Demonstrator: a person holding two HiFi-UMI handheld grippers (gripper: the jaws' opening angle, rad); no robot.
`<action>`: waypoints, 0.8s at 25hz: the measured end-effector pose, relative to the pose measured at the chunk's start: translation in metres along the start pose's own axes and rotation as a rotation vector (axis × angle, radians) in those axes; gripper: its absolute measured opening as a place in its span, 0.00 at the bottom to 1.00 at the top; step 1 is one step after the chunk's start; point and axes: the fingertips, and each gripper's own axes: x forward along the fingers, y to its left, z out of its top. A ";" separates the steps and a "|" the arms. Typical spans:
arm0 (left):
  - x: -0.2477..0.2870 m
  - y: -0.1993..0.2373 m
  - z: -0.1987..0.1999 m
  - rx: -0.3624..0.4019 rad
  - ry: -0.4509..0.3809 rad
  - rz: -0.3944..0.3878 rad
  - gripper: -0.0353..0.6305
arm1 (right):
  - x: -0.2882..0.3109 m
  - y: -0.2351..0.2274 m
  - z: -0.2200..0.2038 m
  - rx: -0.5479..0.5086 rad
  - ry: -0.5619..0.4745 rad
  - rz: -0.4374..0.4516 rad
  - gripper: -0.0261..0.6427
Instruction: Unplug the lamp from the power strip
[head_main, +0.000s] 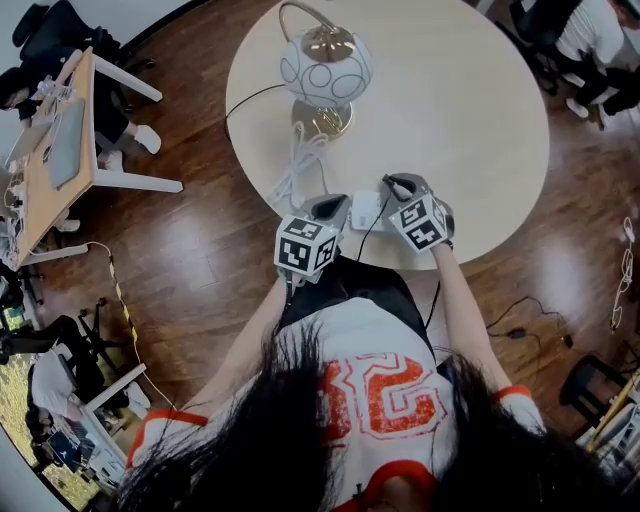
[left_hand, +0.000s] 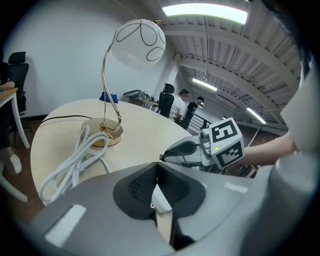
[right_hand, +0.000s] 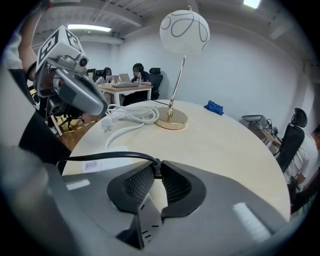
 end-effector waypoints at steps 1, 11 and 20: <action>-0.001 0.000 0.001 0.001 -0.002 0.000 0.05 | 0.002 0.000 -0.002 0.007 0.012 0.004 0.11; -0.002 0.006 0.001 -0.009 0.006 0.008 0.05 | 0.006 -0.007 -0.015 -0.038 0.101 0.017 0.15; 0.005 0.005 0.001 0.012 0.018 0.000 0.05 | -0.001 -0.030 -0.053 -0.370 0.371 0.040 0.17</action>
